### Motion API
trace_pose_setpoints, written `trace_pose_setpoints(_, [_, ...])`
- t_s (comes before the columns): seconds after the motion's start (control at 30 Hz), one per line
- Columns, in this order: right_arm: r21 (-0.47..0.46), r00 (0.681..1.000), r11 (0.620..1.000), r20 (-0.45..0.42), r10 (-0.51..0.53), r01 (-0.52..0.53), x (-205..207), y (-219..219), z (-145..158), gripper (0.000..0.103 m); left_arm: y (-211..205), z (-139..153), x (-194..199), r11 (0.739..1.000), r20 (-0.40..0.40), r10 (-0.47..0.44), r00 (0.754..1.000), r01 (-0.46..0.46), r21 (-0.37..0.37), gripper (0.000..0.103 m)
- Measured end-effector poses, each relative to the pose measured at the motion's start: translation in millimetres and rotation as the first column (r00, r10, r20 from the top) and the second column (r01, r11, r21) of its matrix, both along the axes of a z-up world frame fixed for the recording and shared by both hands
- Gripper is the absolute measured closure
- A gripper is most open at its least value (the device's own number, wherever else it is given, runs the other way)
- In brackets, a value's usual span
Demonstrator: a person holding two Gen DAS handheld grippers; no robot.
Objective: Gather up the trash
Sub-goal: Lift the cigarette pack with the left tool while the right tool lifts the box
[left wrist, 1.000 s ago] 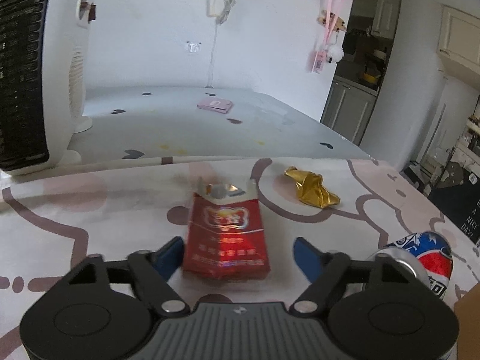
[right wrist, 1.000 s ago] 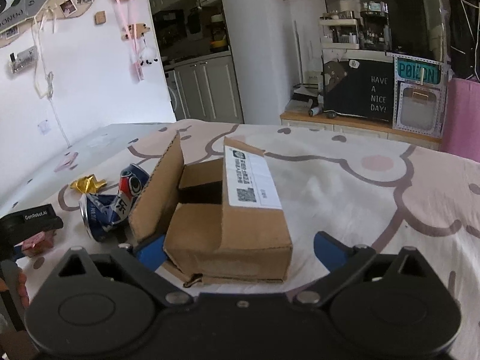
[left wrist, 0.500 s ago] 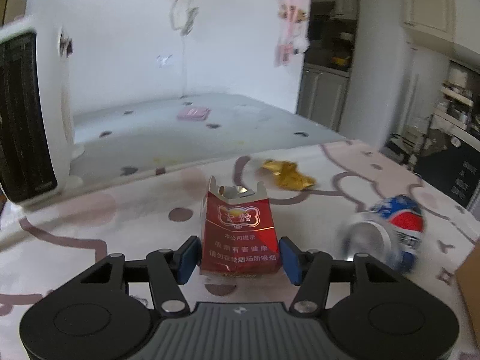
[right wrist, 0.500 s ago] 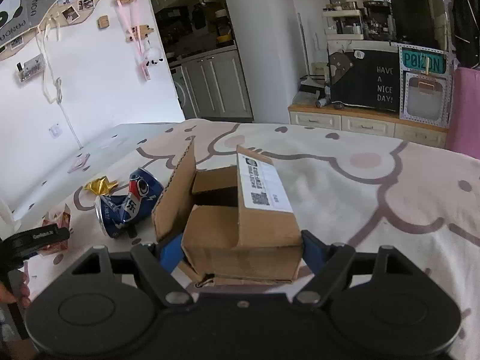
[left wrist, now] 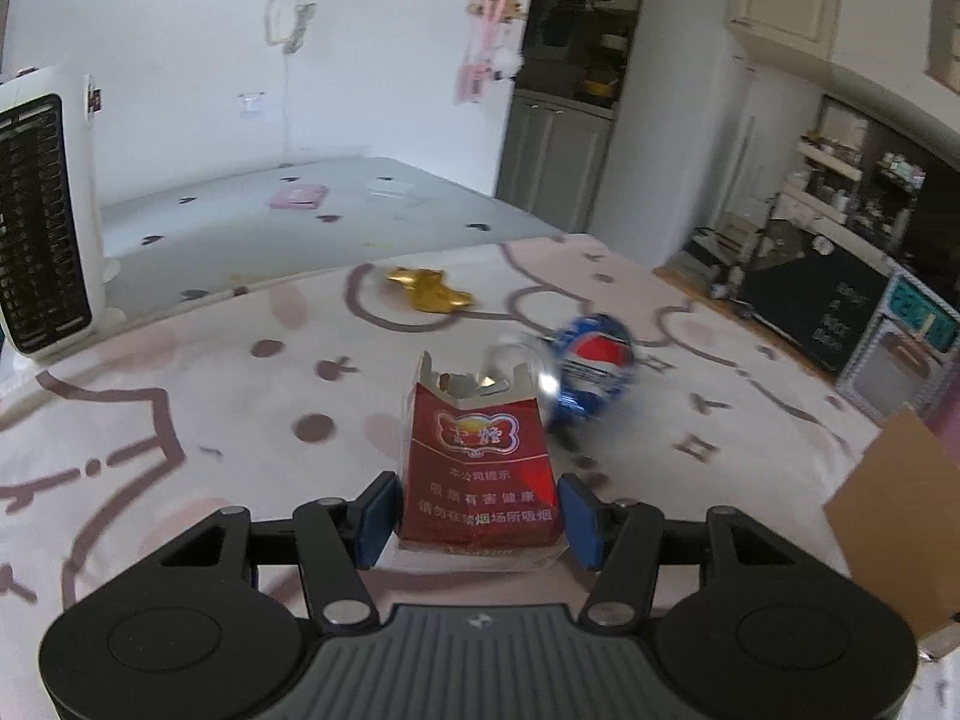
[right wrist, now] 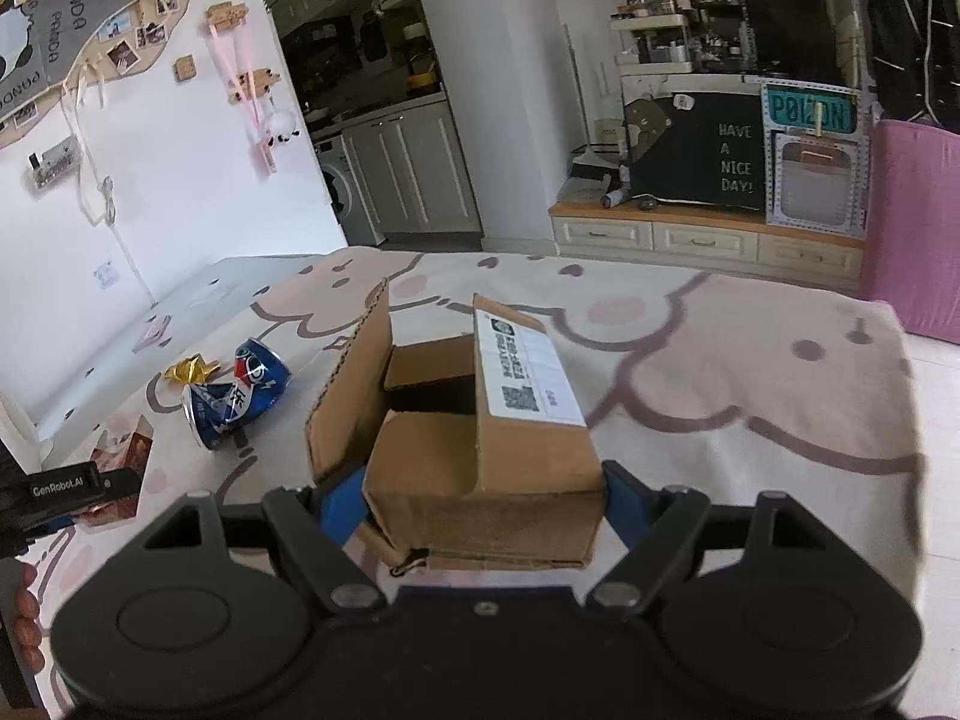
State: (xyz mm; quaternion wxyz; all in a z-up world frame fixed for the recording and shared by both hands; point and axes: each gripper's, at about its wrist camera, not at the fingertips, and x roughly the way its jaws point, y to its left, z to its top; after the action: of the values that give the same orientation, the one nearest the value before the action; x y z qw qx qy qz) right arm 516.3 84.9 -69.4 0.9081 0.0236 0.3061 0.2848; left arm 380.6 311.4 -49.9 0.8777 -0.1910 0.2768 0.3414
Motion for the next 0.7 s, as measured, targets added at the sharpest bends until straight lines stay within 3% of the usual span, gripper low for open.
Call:
trace_pose_setpoints(0.37, [0.023, 0.997, 0.997, 0.013, -0.079, 0.079, -50.8, -78.9, 12.4, 0.023, -81.8, 24.4, -23.9, 0.990, 0.059, -0.137, 0.989, 0.138, -0.004, 0.046])
trace_pose_setpoints(0.7, [0.023, 0.975, 0.976, 0.053, -0.217, 0.216, -113.9, -167.2, 20.9, 0.023, -169.5, 29.3, -47.9, 0.944, 0.102, -0.323, 0.941, 0.328, -0.031, 0.046])
